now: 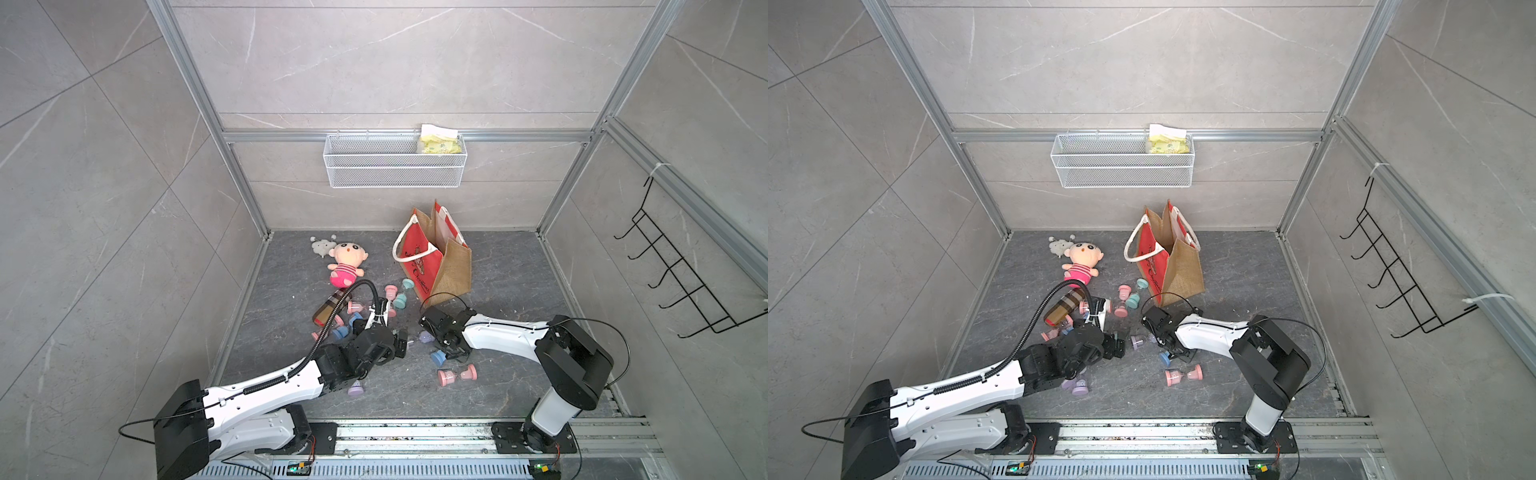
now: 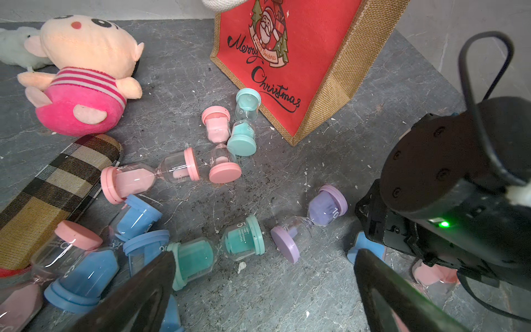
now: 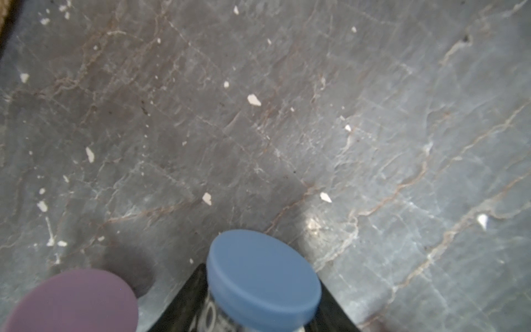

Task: Put the hourglass into the canvas bag
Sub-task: Pick up the hourglass from the center of the board.

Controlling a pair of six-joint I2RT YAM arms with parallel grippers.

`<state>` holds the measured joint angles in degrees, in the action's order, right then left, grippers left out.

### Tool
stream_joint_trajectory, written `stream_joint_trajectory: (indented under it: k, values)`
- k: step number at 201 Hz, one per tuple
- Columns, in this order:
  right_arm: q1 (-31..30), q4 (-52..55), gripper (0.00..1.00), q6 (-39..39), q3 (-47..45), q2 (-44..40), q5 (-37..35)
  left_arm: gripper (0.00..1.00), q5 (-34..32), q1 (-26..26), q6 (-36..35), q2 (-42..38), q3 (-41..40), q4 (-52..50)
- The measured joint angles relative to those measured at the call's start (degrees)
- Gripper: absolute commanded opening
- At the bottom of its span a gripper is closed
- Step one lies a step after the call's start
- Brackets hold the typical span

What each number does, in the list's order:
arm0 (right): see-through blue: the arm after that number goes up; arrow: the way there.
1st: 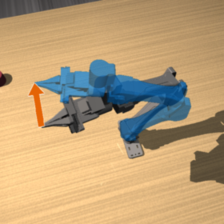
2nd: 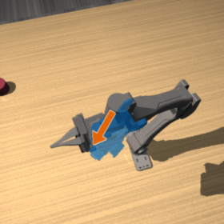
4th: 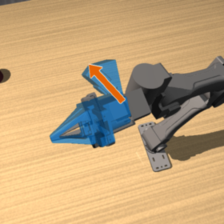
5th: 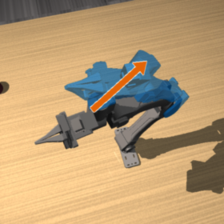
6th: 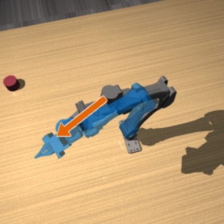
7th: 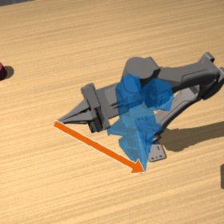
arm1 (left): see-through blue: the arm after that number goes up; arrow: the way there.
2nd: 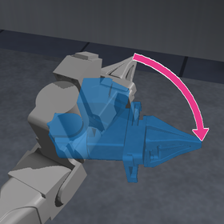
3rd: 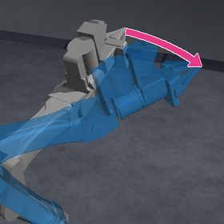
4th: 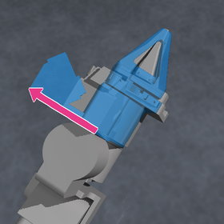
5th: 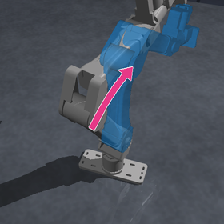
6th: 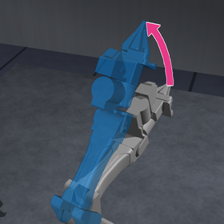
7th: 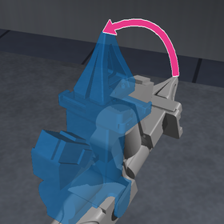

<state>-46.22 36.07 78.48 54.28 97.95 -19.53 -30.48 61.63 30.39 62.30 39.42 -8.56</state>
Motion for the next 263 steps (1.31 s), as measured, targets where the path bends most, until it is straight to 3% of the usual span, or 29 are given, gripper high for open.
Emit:
stream_joint_trajectory:
  k: [152,219,263]
  values:
    - [4.8,-5.9,0.14,-3.1,-1.3,-2.1,0.8,1.0,-1.0,0.0,-0.9,-0.2,1.6,-2.4]
    - [6.4,-5.7,0.04,-9.9,-2.4,-13.1,-0.3,1.0,-4.7,-0.4,0.3,5.0,21.5,-10.3]
    - [7.8,-3.7,0.0,-15.9,-2.3,-21.2,-2.0,1.0,-2.2,-6.6,3.6,15.0,36.0,-14.0]
